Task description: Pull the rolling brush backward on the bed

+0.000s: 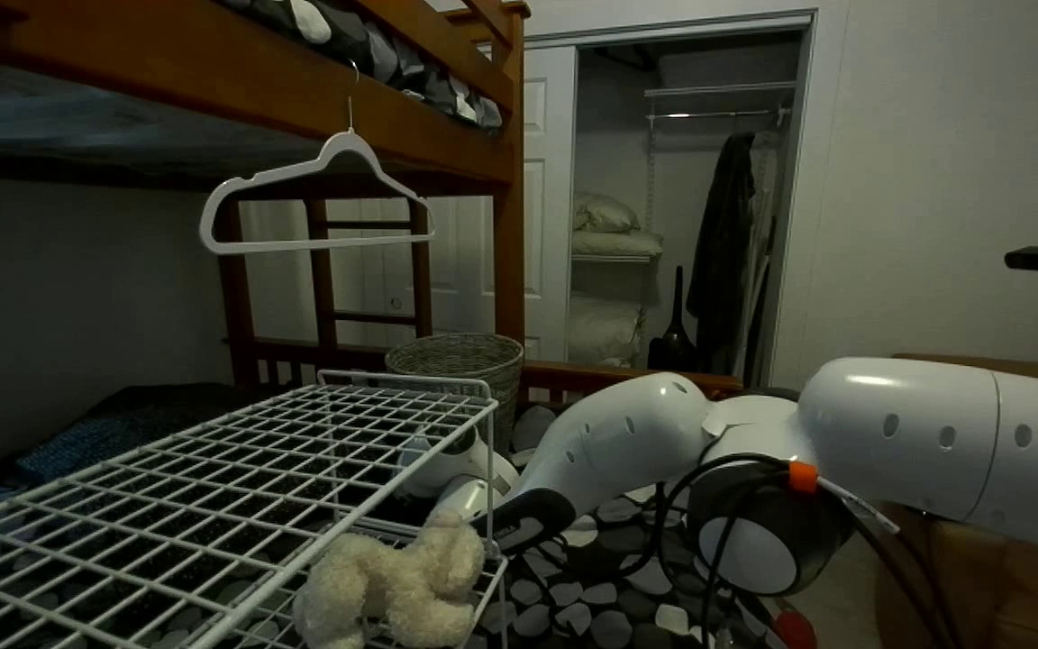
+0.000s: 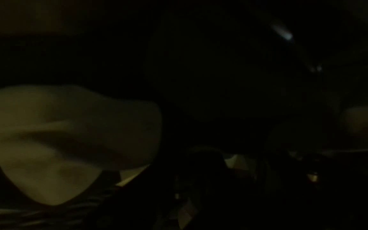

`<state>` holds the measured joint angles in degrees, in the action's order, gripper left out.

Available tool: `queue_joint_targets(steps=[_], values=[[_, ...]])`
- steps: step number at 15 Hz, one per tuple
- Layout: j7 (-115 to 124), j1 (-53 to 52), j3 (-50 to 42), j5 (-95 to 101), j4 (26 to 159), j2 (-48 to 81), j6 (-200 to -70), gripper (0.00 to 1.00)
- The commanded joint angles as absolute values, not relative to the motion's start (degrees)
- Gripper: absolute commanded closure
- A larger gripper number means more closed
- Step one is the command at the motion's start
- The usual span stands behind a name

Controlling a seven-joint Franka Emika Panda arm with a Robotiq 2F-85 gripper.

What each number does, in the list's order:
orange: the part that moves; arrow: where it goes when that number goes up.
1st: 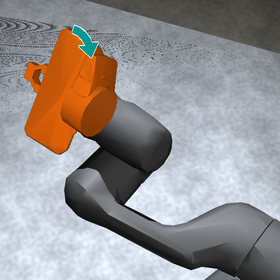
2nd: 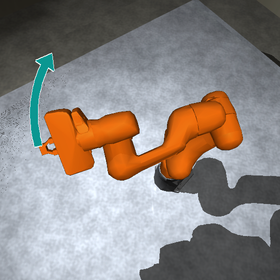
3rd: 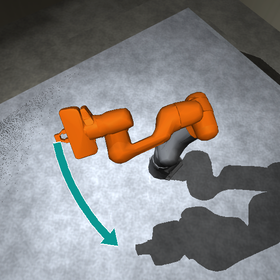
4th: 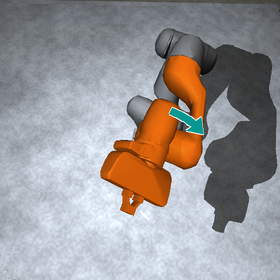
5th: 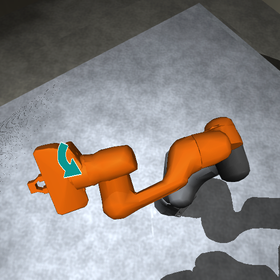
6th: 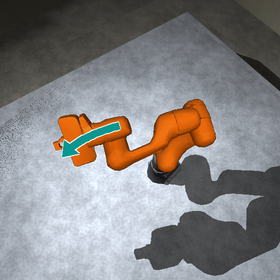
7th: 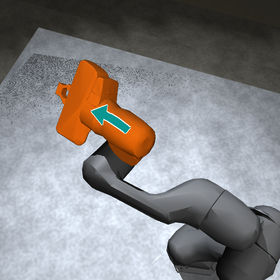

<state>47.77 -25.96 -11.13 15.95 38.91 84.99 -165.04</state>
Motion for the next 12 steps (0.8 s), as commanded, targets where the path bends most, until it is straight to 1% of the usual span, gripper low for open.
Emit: queue_joint_targets(steps=[1,5,12], values=[[40.76,-25.48,-5.26,13.51,38.12,83.75,-154.77,0.94],[35.55,-24.22,-0.69,12.38,38.24,80.74,-145.47,0.94],[33.61,-22.77,2.12,12.48,39.70,76.07,-134.71,0.94]])
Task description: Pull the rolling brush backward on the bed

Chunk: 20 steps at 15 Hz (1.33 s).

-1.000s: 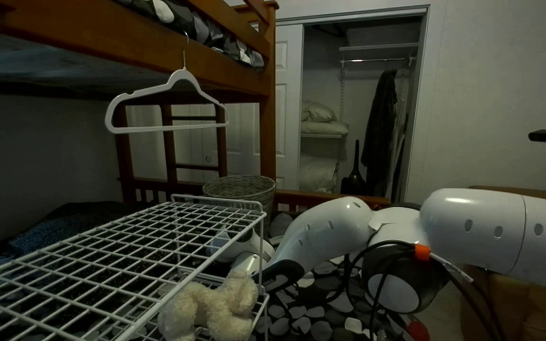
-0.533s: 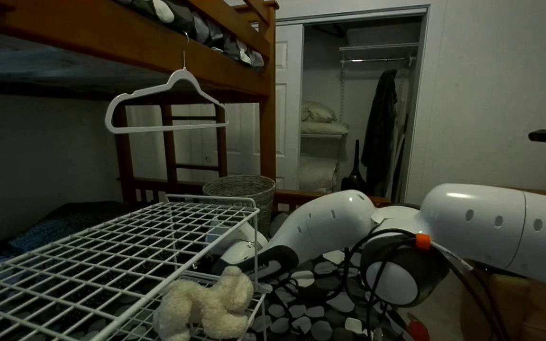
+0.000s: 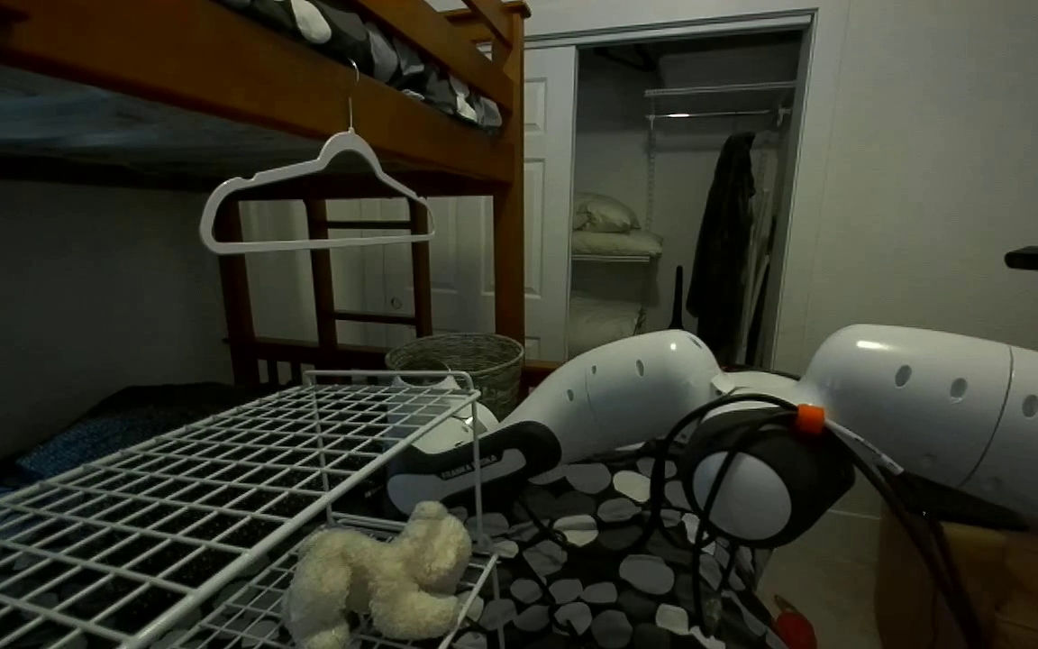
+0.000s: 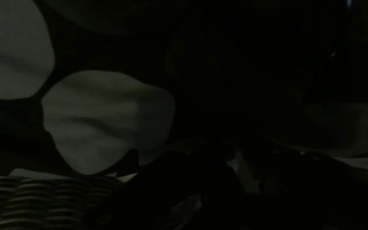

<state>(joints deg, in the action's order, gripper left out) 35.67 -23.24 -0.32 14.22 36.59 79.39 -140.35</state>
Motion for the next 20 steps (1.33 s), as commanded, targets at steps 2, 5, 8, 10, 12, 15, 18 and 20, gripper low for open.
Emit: queue_joint_targets(steps=[2,5,8,10,12,15,18,20], values=[[33.54,-22.16,2.81,12.43,40.36,74.75,-132.51,0.94],[33.61,-21.52,3.85,12.28,41.25,73.02,-129.75,0.94],[33.37,-20.58,5.66,11.11,42.96,71.11,-125.87,0.94],[33.33,-20.08,6.69,10.28,44.87,69.70,-123.65,0.94],[33.65,-19.65,7.09,10.09,47.35,68.17,-122.97,0.94],[34.67,-19.40,6.68,10.70,49.38,67.33,-127.66,0.65],[34.62,-19.74,4.99,12.53,49.72,67.89,-133.22,0.37],[34.58,-20.06,3.47,14.02,48.94,69.41,-137.75,0.21]])
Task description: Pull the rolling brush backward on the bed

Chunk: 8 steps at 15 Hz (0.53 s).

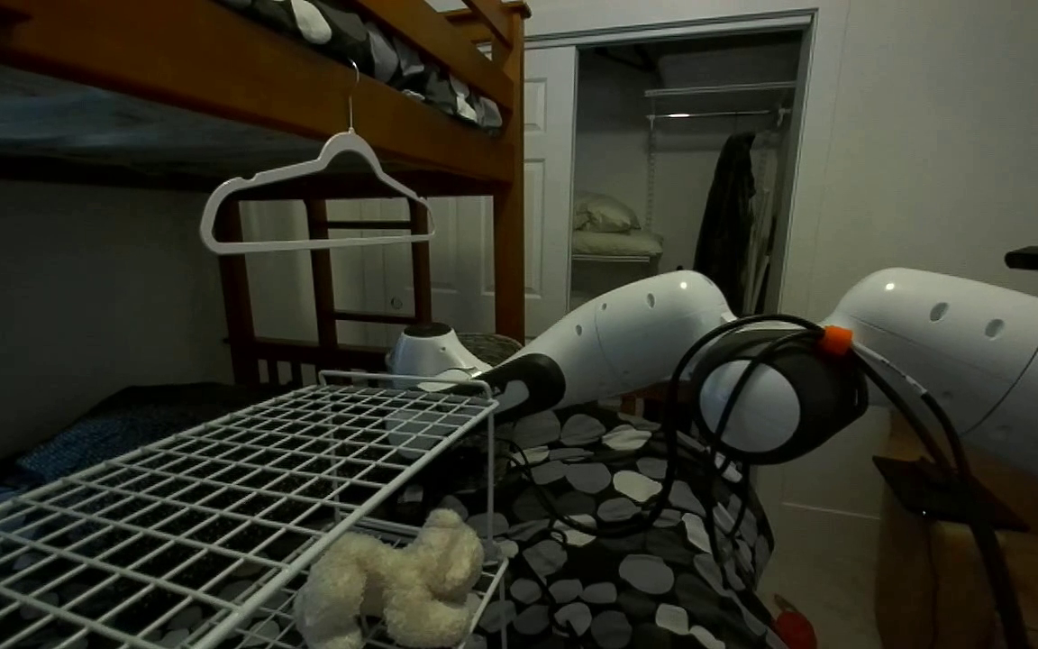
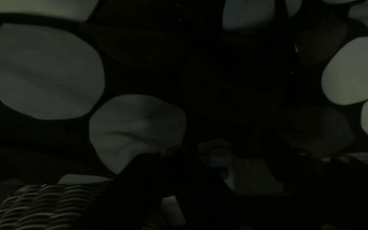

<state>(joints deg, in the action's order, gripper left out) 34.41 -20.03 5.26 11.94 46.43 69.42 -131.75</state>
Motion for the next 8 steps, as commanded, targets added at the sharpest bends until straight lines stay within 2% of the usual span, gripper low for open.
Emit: queue_joint_targets(steps=[1,2,3,8], values=[[34.69,-20.19,2.90,14.64,48.99,69.96,-139.97,0.14],[34.69,-20.07,2.70,14.80,49.03,70.47,-141.80,0.05],[34.92,-20.23,1.76,15.48,48.52,71.61,-143.84,0.01],[34.82,-20.37,0.07,15.79,47.13,75.32,-153.57,0.00]])
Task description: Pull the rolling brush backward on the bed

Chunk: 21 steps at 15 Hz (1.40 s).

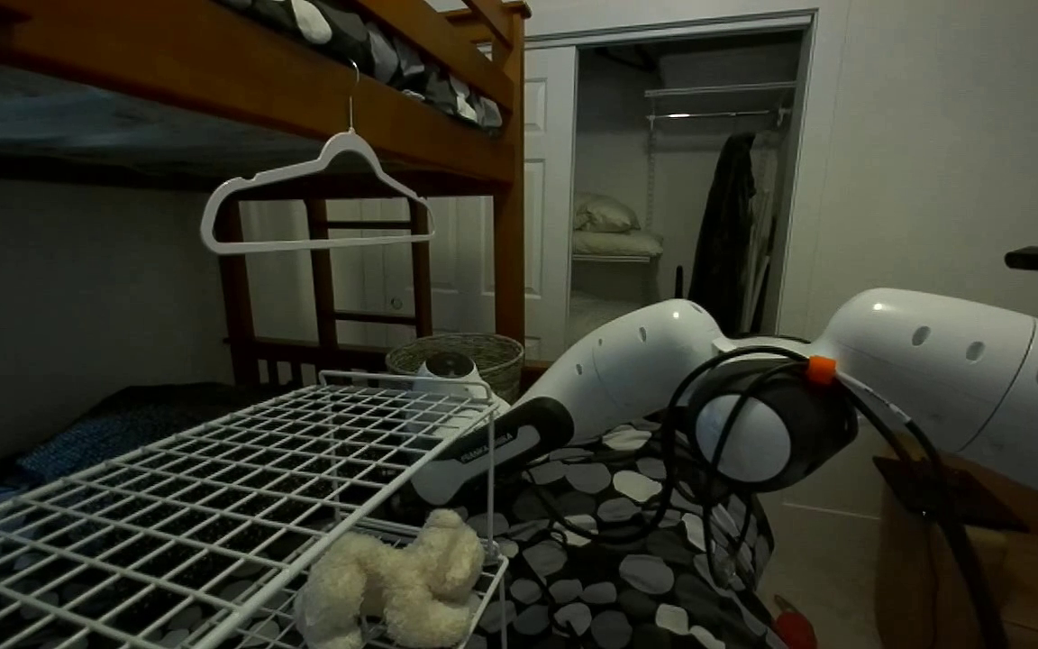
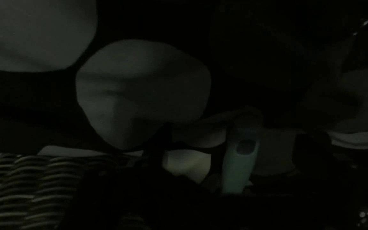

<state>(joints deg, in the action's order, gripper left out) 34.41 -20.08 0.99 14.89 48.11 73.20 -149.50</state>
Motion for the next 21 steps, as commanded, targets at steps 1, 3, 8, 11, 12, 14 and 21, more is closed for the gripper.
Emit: queue_joint_targets(steps=[1,3,8,11,12,14,21], values=[[34.70,-20.37,0.06,15.59,46.96,75.81,-154.72,0.00],[34.60,-20.53,-0.29,15.60,46.37,76.97,-157.31,0.00],[34.53,-21.23,-1.42,15.65,46.17,78.45,-161.98,0.43],[34.12,-21.26,-0.93,15.24,46.42,78.53,-162.79,0.66],[34.15,-21.33,-0.95,15.23,46.45,78.56,-162.85,0.74],[33.95,-21.25,-0.54,15.00,46.77,78.31,-162.47,0.88],[32.82,-20.17,2.48,13.47,53.30,72.88,-156.25,0.93]])
